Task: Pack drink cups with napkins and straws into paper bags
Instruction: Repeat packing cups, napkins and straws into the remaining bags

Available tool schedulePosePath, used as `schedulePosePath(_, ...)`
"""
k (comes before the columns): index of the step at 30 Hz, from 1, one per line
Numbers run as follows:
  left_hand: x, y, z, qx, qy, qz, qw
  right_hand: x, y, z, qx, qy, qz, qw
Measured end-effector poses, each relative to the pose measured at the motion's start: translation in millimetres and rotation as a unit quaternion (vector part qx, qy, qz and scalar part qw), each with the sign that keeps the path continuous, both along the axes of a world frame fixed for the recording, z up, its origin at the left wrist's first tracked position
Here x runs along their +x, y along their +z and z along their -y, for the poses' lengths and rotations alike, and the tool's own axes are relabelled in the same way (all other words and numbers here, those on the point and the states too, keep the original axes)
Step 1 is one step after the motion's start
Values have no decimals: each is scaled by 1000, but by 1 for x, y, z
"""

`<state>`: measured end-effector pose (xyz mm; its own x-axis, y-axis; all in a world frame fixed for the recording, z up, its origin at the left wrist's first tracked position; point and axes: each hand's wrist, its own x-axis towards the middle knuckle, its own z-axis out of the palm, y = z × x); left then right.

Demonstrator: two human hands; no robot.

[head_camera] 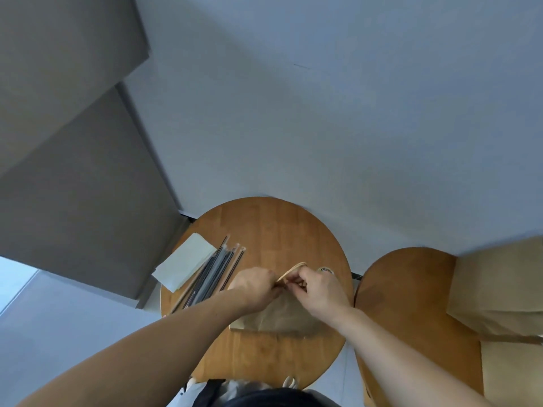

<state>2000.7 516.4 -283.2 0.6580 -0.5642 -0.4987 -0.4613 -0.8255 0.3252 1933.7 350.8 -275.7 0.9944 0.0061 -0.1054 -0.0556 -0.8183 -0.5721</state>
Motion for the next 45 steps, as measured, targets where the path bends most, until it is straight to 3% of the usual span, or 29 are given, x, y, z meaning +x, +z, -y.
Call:
schedulePosePath(9,0,0,0,-7,-21,-5,1000,4,-6,4,-75,79,36,993)
schedulePosePath(19,1,3,1,-14,-16,5,1000,21,1,7,-154,130,-63,977)
schedulePosePath(31,-2,-11,-2,-74,65,-48,994,17,-3,5,-78,101,-114,985)
schedulePosePath(39,-5,-16,-5,-92,78,-39,992,20,-3,0,-86,81,-143,983)
schedulePosePath(45,0,-7,-2,-75,59,-41,995,12,-3,2,-68,74,-94,990)
